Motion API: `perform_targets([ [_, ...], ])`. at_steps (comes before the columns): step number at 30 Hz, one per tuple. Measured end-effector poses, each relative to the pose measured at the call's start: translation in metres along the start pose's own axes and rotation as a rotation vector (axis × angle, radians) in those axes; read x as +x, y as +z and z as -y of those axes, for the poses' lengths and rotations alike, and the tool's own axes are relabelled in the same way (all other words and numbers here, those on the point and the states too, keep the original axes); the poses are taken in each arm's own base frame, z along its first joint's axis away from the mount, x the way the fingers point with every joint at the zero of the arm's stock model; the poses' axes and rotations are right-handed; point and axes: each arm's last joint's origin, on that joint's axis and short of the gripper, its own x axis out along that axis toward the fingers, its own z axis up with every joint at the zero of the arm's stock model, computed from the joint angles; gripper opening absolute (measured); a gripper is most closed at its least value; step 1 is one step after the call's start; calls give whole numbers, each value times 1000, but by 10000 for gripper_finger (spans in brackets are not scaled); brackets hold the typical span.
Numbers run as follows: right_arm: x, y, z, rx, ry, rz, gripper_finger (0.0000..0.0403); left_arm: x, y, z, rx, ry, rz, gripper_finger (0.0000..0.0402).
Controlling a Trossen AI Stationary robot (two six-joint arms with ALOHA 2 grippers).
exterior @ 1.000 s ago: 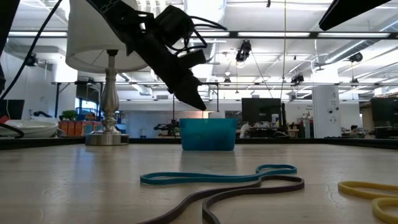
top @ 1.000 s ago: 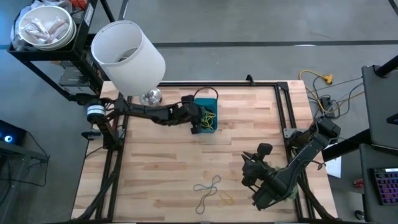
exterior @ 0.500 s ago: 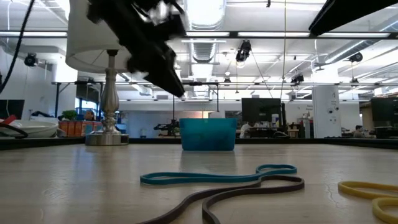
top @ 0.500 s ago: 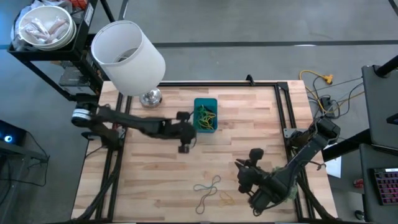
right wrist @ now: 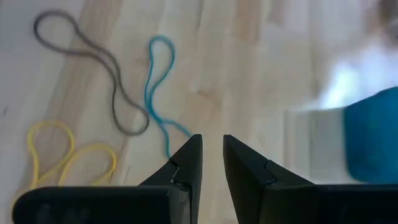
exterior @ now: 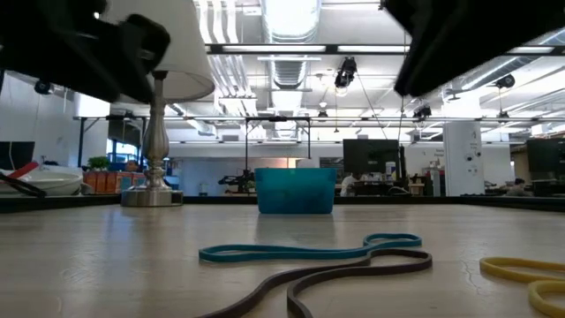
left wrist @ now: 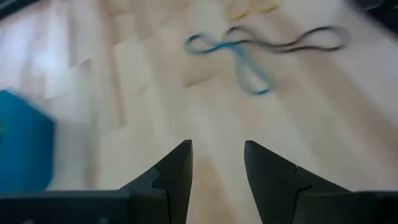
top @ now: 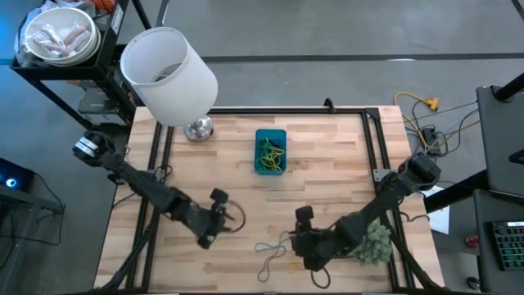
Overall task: Pick and place rubber bands into bin
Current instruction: Put the blue rubber band into the blue bin
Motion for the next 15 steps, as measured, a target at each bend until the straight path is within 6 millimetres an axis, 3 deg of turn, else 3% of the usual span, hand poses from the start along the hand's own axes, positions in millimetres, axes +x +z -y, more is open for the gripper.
perform_targets([
  [6,22,-3,10,66,93,-70,59,-5,-1,19,40,-40,35,130],
  [15,58,-17,17,71,79,-152,59,-6,1,21,35,-48,65,130],
])
